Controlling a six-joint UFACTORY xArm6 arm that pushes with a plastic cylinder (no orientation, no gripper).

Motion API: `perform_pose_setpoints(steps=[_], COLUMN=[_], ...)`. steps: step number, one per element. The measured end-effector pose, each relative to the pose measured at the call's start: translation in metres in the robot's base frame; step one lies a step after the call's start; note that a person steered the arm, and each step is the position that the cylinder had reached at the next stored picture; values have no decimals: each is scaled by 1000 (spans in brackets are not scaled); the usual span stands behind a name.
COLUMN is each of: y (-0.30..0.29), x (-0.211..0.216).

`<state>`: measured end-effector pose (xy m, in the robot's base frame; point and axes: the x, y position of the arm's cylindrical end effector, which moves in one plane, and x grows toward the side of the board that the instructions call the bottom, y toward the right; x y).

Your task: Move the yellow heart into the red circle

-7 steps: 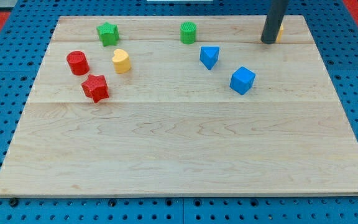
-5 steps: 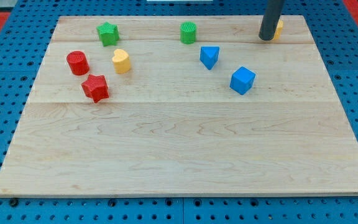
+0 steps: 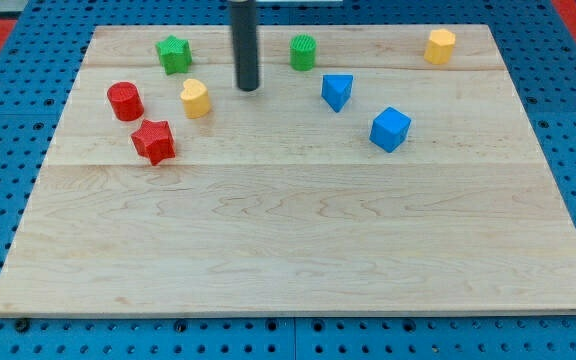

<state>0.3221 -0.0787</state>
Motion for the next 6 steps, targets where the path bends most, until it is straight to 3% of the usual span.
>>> perform_pose_setpoints(steps=[2,3,6], y=[-74,-91,-77], x=[46,48,48])
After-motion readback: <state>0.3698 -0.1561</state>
